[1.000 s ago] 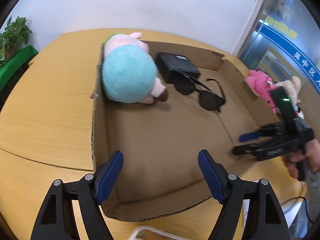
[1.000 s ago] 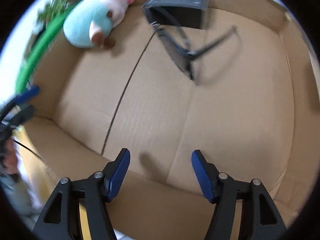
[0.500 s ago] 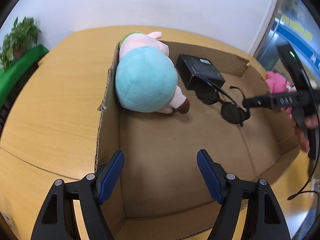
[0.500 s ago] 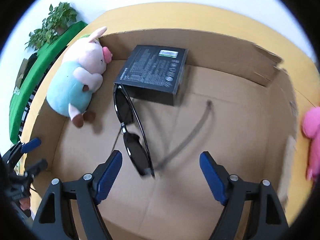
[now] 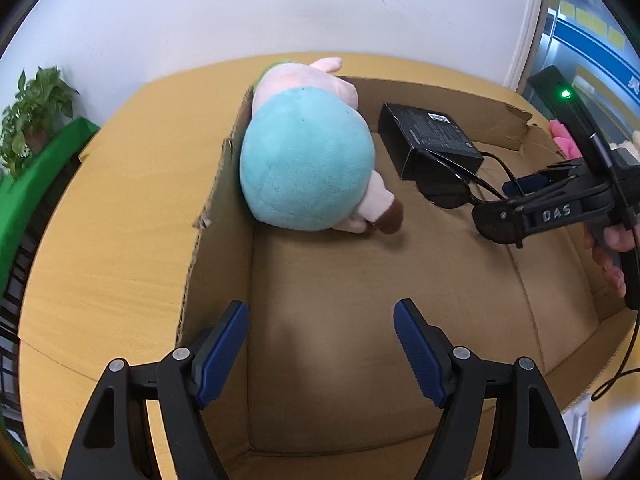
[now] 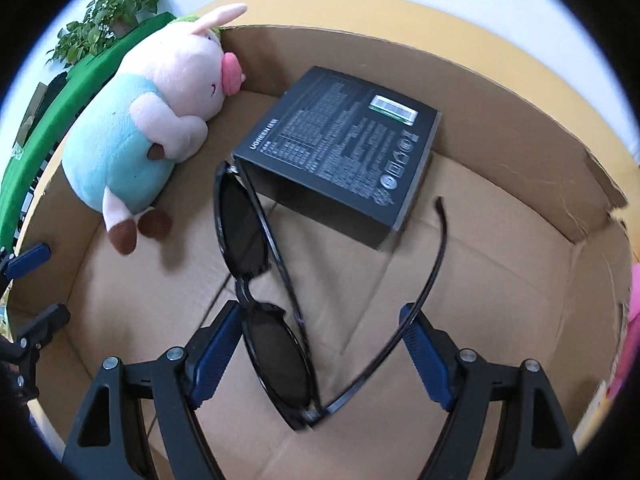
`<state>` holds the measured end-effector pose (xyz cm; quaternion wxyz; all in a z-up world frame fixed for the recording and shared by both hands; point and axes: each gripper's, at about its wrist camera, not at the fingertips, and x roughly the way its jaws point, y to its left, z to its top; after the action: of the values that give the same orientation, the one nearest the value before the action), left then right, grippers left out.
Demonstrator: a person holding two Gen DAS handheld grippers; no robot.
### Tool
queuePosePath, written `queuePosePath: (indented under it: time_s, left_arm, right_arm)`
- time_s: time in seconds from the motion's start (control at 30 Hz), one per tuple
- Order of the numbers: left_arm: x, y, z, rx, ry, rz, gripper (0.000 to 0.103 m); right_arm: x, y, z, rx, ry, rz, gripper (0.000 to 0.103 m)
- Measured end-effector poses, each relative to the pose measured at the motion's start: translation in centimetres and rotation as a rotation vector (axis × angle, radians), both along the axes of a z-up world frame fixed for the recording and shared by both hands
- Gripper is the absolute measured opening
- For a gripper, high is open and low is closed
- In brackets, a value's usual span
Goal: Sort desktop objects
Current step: 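Close the right gripper on the sunglasses and lift them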
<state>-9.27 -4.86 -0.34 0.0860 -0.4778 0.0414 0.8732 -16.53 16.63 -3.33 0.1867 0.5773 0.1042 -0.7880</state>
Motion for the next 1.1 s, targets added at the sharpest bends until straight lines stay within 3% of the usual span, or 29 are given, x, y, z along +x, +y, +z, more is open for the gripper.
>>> queuePosePath:
  time_s: [0.03,0.07,0.17,0.4,0.6,0.77,0.87,1.1]
  left_arm:
    - [0.0,0.1,0.0,0.001,0.000,-0.003,0.074]
    - [0.0,0.0,0.0,0.008,-0.001,-0.006,0.074]
    - [0.1,-0.4,0.2,0.048,-0.013,0.003,0.074]
    - [1.1,-1.0,3.0,0.129,0.022,0.026,0.074]
    - [0.9,0.7,4.8,0.142,0.039,-0.018,0.074]
    - [-0.6,3.6,5.1,0.175,0.002,-0.077,0.074]
    - [-1.5,5.8,5.2,0.177,-0.015,-0.106,0.074]
    - [-4.9,9.5,4.3,0.266,-0.094,-0.150,0.074]
  right_arm:
    - [0.1,-0.3,-0.5,0.011,-0.008,0.014,0.075]
    - [0.2,-0.5,-0.9,0.021,-0.010,0.027,0.061]
    - [1.4,-0.9,-1.2,0.050,0.027,0.063,0.047]
    - [4.5,1.3,-0.2,-0.044,0.024,0.080,0.029]
    - [6.3,4.5,2.2,-0.162,0.016,0.024,0.026]
    - [5.6,7.2,-0.1,-0.210,-0.046,-0.065,0.026]
    - [4.1,9.8,0.7,-0.282,-0.036,-0.129,0.026]
    - [0.9,14.2,-1.8,-0.653,-0.124,-0.439,0.025]
